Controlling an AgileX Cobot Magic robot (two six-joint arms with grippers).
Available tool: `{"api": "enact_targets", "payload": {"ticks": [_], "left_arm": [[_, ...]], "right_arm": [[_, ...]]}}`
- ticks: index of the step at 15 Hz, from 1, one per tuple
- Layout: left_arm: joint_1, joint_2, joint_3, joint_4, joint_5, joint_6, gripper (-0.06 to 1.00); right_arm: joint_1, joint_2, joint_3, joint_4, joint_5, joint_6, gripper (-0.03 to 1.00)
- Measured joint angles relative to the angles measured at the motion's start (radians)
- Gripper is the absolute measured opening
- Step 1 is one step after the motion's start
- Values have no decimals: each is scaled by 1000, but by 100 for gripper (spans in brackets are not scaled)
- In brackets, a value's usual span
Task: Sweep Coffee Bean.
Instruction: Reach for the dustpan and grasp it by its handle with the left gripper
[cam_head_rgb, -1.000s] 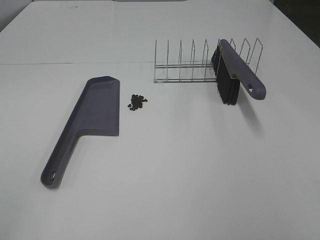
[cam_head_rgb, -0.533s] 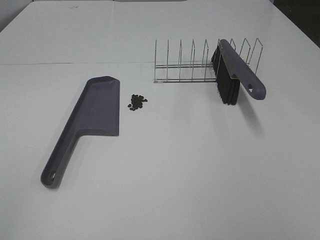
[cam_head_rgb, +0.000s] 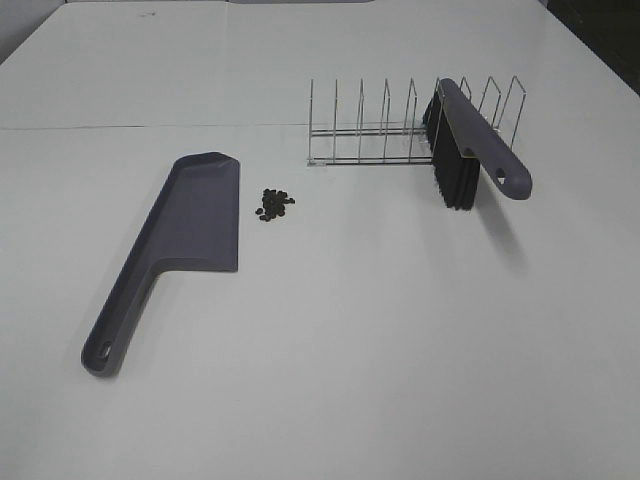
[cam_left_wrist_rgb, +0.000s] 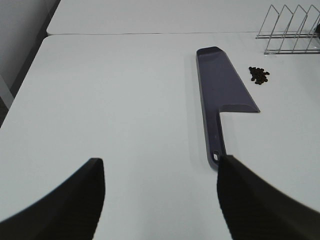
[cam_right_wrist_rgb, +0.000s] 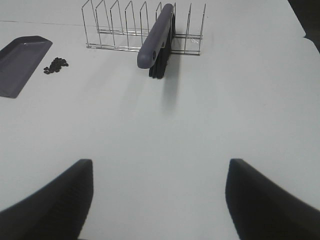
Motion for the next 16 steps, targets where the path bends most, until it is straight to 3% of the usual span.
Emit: {"api": "enact_targets", "payload": {"ticks": [16], "left_arm": [[0, 0, 0, 0, 0, 0, 61]], "right_arm": [[0, 0, 0, 0, 0, 0, 65]]}}
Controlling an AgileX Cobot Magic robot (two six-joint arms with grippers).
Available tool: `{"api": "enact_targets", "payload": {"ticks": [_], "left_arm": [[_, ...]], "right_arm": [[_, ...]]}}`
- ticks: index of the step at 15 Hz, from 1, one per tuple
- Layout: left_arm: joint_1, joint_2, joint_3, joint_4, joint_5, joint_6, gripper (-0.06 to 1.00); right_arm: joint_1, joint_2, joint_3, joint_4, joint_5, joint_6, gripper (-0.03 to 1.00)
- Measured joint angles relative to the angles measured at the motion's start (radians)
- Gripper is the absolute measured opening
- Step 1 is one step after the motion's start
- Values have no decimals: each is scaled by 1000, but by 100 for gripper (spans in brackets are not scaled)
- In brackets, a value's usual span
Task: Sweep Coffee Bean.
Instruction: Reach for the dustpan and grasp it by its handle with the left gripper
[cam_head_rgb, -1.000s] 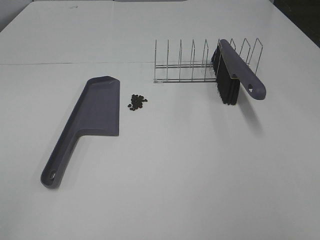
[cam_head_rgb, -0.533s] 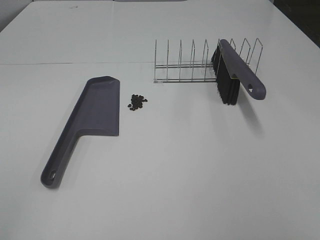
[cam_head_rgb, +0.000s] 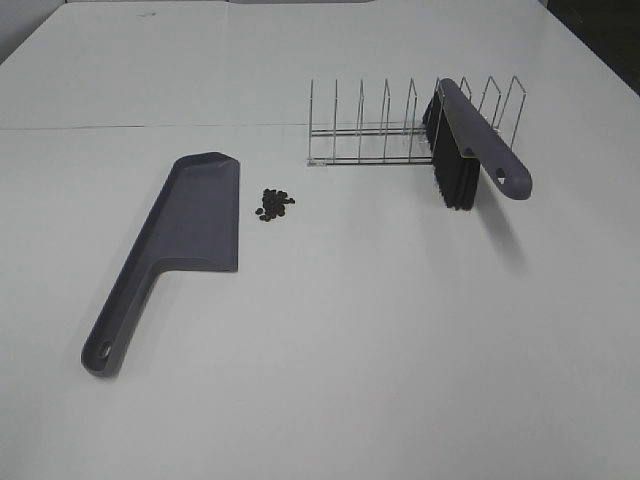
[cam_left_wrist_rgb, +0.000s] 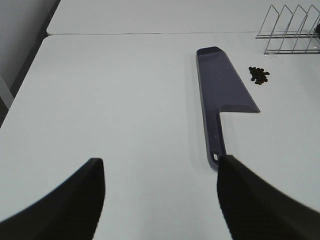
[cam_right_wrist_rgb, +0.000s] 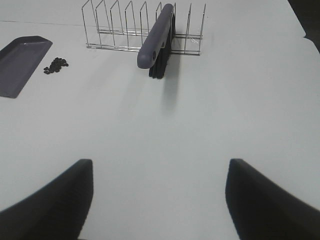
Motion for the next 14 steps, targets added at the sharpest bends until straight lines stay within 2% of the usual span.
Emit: {"api": "enact_targets", "payload": {"ticks": [14], "left_arm": [[0, 0, 0, 0, 0, 0, 61]], "right_arm": [[0, 0, 0, 0, 0, 0, 65]]}}
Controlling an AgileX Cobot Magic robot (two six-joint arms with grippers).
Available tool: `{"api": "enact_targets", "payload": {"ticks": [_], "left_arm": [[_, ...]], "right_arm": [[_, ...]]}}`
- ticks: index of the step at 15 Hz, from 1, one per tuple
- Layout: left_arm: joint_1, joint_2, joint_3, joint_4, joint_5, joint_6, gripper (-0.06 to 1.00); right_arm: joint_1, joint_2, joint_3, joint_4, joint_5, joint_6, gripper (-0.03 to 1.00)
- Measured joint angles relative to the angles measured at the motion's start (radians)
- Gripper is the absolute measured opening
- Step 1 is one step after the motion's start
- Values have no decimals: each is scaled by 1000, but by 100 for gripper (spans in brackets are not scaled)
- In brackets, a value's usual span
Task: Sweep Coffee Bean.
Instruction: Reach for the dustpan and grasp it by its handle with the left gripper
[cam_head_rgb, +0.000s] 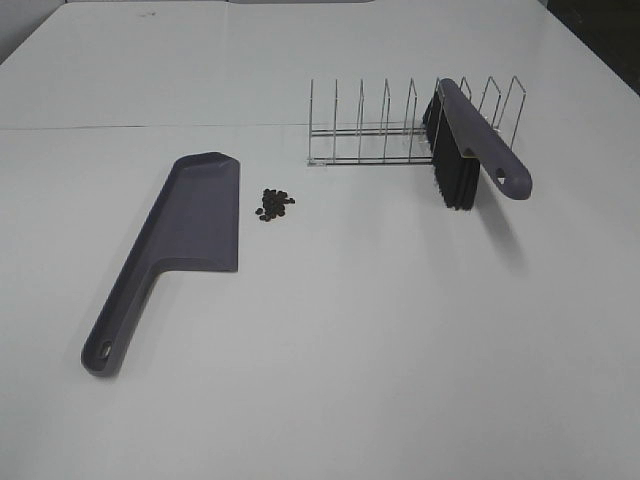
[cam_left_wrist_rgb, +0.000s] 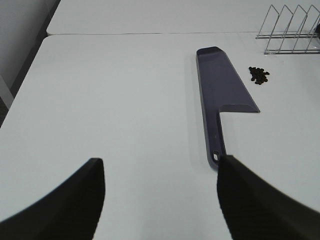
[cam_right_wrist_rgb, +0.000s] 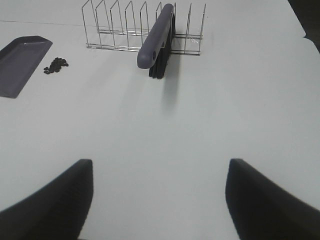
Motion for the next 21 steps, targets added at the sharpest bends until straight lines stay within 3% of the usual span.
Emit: {"api": "enact_targets", "payload": {"ticks": [21], "left_arm": [[0, 26, -6, -2, -14, 0, 61]], "right_arm": [[0, 0, 0, 0, 0, 0, 65]]}}
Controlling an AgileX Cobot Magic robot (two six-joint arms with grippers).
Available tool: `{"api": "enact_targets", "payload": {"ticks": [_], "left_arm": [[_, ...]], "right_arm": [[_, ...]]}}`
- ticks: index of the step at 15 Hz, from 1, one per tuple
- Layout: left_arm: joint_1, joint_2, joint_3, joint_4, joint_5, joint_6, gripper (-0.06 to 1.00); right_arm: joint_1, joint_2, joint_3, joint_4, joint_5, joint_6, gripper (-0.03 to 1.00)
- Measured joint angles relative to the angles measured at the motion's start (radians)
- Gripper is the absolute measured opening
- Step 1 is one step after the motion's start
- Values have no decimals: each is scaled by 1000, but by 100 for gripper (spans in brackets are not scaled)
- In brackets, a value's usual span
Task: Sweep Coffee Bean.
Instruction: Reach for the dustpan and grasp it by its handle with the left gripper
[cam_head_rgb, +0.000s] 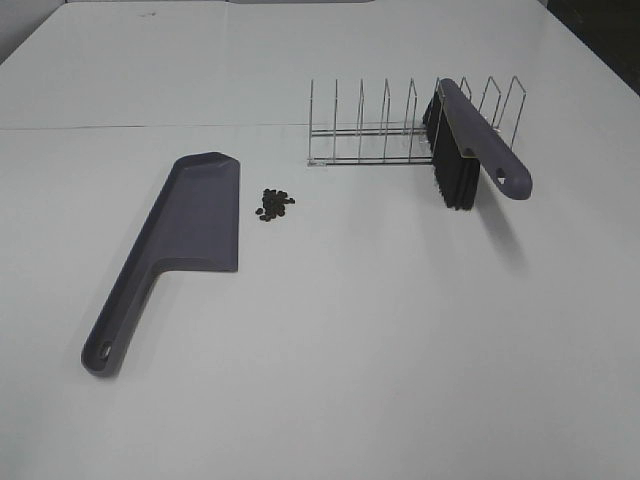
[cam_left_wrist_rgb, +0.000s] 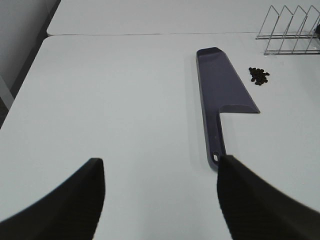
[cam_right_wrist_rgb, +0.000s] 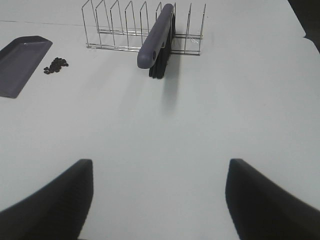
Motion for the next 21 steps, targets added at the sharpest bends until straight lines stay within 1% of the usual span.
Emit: {"api": "enact_targets", "payload": {"ticks": [2, 3, 5, 10, 11, 13, 14, 15, 16, 19, 21], "left_arm": [[0, 119, -27, -36, -57, -11, 61], [0, 257, -53, -83, -100, -23, 61], [0, 459, -111, -142, -157, -24, 61], [0, 1041, -351, -225, -188, -20, 61], [0, 1087, -378, -229, -188, -19, 61], [0, 1284, -487, -236, -154, -17, 62], [-20, 1450, -592, -235, -111, -16, 65], [-47, 1522, -635, -233, -97, -16, 66], [-63, 1560, -657, -232, -87, -16, 66], [-148, 1755, -747, -223, -59, -24, 68], [-186, 1844, -769, -191, -55, -48, 72]], "right_arm": [[0, 0, 0, 0, 0, 0, 65], [0, 0, 0, 0, 0, 0, 65], [0, 0, 0, 0, 0, 0, 65], [0, 0, 0, 0, 0, 0, 65], [0, 0, 0, 0, 0, 0, 65], [0, 0, 0, 0, 0, 0, 65], [0, 0, 0, 0, 0, 0, 65], [0, 0, 0, 0, 0, 0, 65], [0, 0, 0, 0, 0, 0, 65], [0, 0, 0, 0, 0, 0, 65], [0, 0, 0, 0, 0, 0, 65]]}}
